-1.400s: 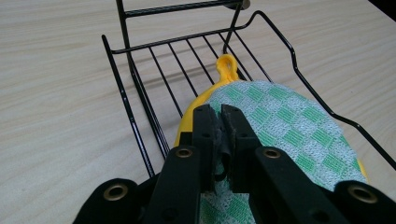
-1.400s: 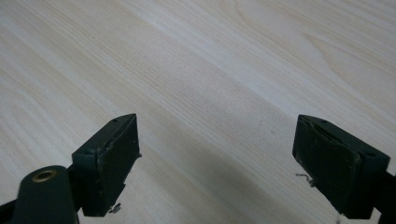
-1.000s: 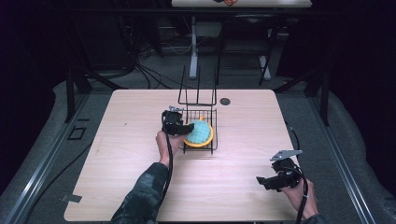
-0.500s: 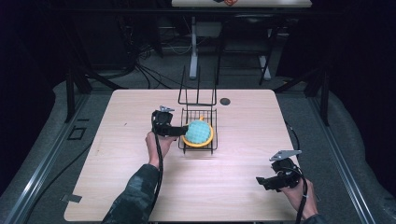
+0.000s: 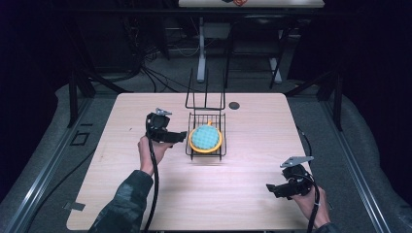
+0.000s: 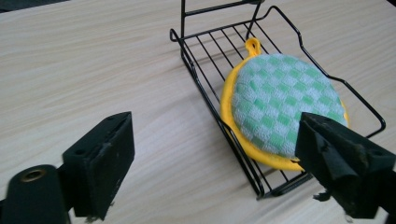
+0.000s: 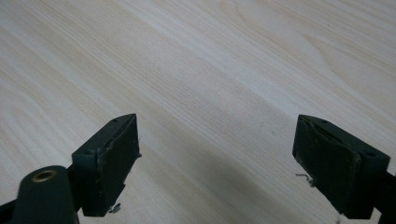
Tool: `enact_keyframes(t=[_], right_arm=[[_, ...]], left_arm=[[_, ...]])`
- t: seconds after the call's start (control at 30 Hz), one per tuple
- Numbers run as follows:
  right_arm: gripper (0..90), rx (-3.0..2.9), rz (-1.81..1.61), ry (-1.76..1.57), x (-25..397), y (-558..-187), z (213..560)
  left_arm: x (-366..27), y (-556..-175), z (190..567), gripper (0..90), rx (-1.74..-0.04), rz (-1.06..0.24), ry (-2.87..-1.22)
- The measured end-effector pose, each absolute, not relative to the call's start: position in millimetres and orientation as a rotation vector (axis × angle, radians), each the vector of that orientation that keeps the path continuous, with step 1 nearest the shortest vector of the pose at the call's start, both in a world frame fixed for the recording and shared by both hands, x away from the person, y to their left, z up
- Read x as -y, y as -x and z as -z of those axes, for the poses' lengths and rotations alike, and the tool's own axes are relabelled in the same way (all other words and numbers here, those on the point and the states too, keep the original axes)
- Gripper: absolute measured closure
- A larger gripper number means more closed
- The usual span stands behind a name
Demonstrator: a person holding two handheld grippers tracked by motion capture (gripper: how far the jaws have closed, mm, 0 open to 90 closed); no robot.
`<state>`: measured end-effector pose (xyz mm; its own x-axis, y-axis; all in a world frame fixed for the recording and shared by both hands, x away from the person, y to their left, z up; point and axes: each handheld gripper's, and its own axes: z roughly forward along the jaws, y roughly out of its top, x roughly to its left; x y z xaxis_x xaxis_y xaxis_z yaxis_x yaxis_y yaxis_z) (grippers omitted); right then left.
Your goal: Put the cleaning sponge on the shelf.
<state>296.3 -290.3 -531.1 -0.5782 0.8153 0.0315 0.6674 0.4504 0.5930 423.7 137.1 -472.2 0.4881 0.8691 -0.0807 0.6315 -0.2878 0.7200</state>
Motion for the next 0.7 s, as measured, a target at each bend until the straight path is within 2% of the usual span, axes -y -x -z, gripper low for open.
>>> enact_keyframes(t=[0.2, 0.5, 0.7], right_arm=[[14.2, -2.438, -0.839, -1.294, 291, -297, 531], [13.6, -2.423, -0.843, -1.306, 293, -297, 530], [12.6, -2.407, -0.851, -1.318, 294, -296, 529]], left_arm=[[-147, -410, 466, 9.4, -1.222, -0.446, -2.035], [-178, -374, 459, 0.4, -1.234, -0.487, -2.082], [-197, -348, 460, 0.0, -1.239, -0.506, -2.085]])
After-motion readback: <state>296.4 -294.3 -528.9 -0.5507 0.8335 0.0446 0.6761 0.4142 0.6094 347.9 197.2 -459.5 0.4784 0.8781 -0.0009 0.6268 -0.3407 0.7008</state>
